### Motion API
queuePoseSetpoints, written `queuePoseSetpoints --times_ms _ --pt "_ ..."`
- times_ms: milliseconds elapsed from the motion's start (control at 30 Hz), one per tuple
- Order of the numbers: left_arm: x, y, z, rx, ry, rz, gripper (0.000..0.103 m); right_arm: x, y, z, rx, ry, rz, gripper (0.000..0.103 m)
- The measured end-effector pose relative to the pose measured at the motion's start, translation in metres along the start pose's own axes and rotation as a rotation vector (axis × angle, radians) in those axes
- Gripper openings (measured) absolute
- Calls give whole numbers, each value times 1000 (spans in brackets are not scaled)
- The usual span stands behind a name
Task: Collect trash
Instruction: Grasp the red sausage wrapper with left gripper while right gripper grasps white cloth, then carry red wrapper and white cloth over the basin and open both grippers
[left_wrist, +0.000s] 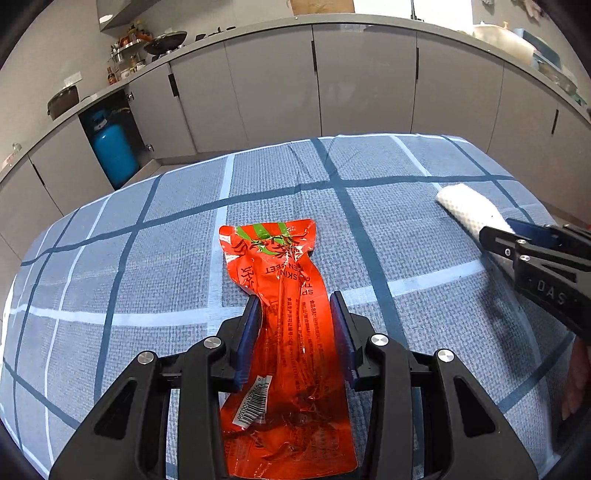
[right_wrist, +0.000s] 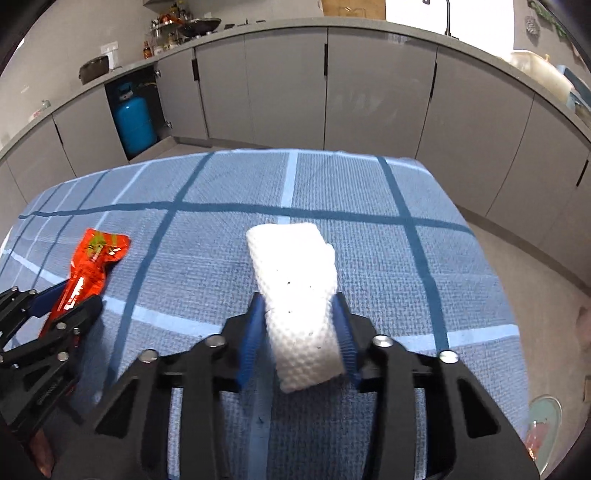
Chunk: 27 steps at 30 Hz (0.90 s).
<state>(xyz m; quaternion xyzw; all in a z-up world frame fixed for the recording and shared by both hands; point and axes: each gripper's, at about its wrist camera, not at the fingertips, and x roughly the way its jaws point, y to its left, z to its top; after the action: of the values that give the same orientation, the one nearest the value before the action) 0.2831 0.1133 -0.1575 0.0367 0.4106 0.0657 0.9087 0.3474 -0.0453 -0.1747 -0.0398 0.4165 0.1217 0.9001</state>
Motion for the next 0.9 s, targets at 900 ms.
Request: queuePoseSetpoints --times_ms 900 --pt "-32 -13 3 24 -41 -17 39 -67 -13 -22 33 -80 60 17"
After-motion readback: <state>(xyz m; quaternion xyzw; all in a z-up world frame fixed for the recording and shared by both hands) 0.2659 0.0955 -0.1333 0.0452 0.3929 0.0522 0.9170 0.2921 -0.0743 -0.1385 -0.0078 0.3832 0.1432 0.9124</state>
